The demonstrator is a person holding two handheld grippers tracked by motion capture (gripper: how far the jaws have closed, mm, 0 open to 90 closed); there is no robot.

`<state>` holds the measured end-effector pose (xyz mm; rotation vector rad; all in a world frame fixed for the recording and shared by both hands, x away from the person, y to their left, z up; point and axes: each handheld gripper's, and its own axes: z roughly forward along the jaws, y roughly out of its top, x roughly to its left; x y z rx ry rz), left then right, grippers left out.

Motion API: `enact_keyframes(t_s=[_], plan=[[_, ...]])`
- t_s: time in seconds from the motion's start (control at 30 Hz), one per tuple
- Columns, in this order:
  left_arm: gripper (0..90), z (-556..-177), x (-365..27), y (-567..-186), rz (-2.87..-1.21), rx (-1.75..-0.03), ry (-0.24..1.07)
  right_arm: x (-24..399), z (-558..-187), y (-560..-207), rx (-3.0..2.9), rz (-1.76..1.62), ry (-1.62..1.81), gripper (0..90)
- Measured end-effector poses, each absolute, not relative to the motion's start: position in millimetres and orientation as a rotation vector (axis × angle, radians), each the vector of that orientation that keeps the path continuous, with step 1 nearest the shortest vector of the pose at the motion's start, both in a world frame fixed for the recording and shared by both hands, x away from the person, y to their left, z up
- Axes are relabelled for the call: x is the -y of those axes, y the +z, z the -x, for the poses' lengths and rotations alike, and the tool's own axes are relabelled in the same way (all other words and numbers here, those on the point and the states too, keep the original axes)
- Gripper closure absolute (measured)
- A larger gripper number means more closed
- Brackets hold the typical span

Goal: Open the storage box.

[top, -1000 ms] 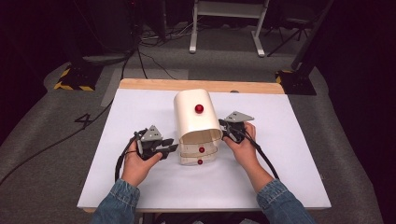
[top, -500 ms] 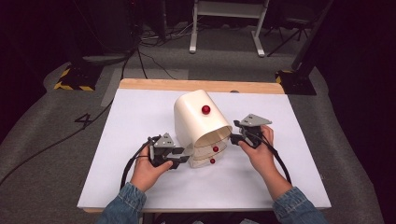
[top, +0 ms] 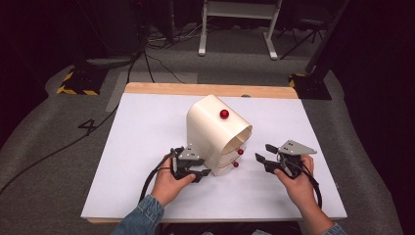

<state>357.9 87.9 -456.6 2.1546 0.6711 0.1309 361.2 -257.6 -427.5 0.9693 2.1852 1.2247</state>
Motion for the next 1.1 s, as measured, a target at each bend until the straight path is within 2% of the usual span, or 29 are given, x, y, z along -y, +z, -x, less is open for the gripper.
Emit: enact_keyframes(t_s=[0.13,0.3,0.53,0.8,1.1], plan=[[46.3,-354,-91,-452,-2.136,-0.650,0.154,265,-348,-431,-2.196,-0.973,1.243,43.9],[39.3,-339,-110,-442,-2.159,-0.685,0.270,268,-334,-434,-2.221,-0.968,1.265,41.5],[35.5,-330,-144,-446,-2.098,-0.801,0.309,259,-326,-442,-2.279,-0.931,1.296,39.5],[32.9,-334,-182,-462,-2.124,-1.014,0.394,234,-334,-454,-2.325,-0.895,1.315,48.3],[29.3,-330,-207,-475,-2.148,-1.105,0.429,217,-341,-466,-2.328,-0.866,1.332,54.9]])
